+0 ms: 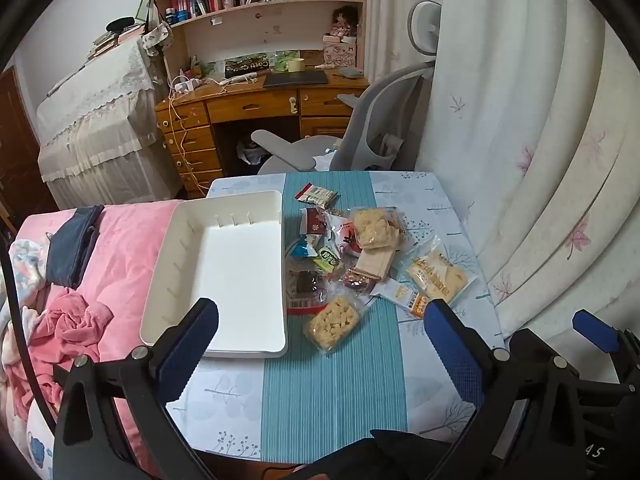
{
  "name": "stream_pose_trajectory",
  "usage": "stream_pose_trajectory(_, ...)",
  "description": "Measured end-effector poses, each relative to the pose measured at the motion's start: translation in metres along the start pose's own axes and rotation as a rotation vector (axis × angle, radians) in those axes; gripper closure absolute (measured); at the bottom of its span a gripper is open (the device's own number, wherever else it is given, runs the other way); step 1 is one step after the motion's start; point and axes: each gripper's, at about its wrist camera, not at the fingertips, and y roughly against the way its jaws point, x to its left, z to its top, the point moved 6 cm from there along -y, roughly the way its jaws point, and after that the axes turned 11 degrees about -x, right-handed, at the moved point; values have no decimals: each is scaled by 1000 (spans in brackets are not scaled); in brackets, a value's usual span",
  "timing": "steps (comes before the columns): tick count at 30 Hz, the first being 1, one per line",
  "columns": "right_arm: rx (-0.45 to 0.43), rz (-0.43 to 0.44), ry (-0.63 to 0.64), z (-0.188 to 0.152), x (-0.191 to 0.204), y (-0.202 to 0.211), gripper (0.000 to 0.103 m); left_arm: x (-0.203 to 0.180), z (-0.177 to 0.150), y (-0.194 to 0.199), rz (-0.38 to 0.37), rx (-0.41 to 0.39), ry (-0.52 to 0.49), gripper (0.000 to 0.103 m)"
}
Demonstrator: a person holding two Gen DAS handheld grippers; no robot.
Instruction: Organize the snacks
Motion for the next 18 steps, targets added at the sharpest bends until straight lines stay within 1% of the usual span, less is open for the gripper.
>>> stream_pose_trajectory(14, 6, 4, -3, 2, -1, -2, 0, -2, -3, -4, -9, 23, 10, 1)
stream_pose_trajectory(15, 6, 3, -3, 2, -2, -2, 0, -3, 2, -7, -9, 24, 10, 1)
stream_pose_trajectory(18, 4, 2, -3, 2, -2, -3, 0, -2, 2, -7, -12, 23, 14, 1)
